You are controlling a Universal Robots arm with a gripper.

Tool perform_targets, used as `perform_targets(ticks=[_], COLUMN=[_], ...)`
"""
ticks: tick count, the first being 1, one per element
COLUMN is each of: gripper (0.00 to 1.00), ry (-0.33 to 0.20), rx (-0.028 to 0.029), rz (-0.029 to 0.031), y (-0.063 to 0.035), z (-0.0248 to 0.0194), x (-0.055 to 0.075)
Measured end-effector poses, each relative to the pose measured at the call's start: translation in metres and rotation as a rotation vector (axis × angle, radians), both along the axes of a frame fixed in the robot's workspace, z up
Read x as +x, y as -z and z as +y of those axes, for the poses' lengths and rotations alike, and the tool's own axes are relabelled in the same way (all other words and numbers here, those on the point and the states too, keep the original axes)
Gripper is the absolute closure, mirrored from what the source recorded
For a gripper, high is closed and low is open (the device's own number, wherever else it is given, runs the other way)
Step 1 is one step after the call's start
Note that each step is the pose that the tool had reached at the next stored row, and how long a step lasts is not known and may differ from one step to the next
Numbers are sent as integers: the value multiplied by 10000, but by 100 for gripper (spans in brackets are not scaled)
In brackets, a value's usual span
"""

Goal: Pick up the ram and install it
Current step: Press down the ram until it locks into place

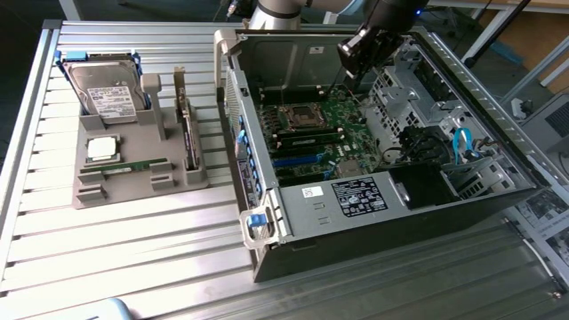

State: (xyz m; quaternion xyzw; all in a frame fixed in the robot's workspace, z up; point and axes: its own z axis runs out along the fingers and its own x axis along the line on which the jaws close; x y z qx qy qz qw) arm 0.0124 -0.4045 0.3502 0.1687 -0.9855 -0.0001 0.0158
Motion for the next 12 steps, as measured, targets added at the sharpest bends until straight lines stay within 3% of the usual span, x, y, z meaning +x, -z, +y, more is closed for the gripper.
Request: perform_targets(ticks=[12], gripper=[89], ry=[695], rx=[0], rz=[0], y=[1], z=[0], x=[-1])
